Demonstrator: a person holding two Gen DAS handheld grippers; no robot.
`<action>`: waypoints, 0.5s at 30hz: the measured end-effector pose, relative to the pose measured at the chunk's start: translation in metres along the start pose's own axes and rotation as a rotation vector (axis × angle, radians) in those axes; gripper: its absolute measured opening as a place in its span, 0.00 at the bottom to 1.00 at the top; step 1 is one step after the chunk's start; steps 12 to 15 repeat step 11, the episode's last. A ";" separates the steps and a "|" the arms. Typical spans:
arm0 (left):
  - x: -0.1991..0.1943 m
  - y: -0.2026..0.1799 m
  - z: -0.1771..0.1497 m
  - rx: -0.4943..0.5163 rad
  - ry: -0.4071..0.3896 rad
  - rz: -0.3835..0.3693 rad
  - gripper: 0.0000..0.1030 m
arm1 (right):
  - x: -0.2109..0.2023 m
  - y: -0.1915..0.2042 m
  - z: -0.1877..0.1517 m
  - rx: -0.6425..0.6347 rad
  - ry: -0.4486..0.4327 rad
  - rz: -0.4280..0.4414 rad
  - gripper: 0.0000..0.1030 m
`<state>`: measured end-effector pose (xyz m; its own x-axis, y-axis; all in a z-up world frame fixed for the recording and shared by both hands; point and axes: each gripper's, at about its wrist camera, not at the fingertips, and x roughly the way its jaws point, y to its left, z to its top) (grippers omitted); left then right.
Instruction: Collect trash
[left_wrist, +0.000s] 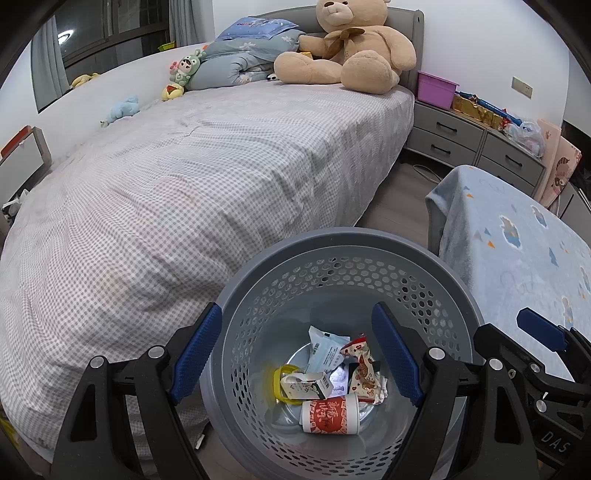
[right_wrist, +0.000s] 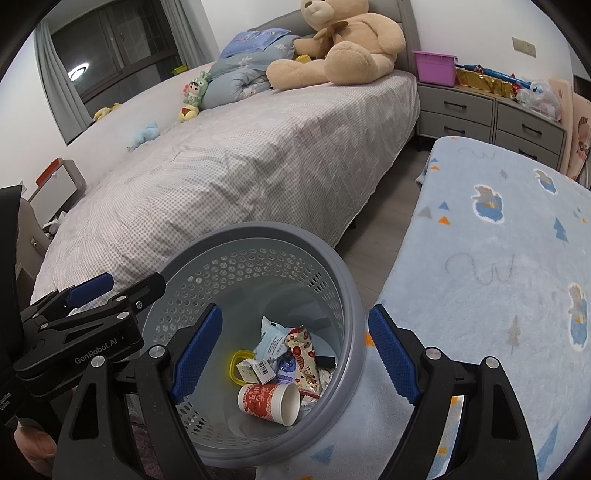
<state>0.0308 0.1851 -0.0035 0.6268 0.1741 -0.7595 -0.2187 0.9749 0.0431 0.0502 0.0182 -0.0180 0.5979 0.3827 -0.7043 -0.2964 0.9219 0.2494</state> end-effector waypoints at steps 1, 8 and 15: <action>0.000 0.000 0.000 0.000 0.000 0.001 0.77 | 0.000 0.001 0.000 -0.002 0.000 -0.001 0.78; 0.000 0.000 0.000 -0.002 -0.004 0.008 0.77 | 0.000 0.003 0.001 0.001 -0.002 -0.007 0.78; -0.001 0.001 0.000 -0.001 -0.006 0.011 0.77 | 0.000 0.003 0.001 0.002 -0.003 -0.011 0.78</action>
